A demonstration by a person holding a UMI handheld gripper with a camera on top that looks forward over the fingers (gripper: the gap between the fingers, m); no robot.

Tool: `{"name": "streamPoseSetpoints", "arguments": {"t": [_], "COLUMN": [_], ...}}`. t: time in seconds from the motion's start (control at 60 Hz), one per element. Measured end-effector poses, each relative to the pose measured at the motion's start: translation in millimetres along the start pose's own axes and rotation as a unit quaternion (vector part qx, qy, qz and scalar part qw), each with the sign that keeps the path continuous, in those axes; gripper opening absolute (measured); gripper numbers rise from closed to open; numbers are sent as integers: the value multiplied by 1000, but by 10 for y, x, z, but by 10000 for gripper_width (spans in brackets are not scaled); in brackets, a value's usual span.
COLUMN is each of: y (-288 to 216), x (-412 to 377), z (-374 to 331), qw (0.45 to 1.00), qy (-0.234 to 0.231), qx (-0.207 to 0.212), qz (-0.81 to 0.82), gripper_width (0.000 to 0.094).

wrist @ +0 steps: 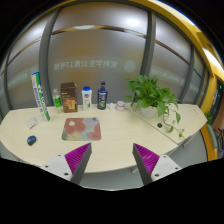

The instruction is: Arrange mouse

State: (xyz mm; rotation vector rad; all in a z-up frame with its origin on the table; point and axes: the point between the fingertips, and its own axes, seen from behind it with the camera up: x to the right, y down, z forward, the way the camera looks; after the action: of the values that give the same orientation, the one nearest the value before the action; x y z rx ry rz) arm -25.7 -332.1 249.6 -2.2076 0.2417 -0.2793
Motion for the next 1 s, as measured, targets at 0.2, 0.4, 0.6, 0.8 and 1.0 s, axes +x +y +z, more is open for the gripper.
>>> {"name": "streamPoseSetpoints", "arguments": {"t": [0.2,0.4,0.6,0.8,1.0], "y": [352,991,1499,1565,1364], "x": [-294,-1166,-2780,-4405,-5414], "z": [53,56,109,465,1032], "qw": [1000,999,995,987,983], "qy": [-2,-22,-81,-151,-180], "qx": [-14,-36,-59,-49,-34], "qz": [-9,-4,10,16,1], "gripper_width": [851,852,854,853,852]}}
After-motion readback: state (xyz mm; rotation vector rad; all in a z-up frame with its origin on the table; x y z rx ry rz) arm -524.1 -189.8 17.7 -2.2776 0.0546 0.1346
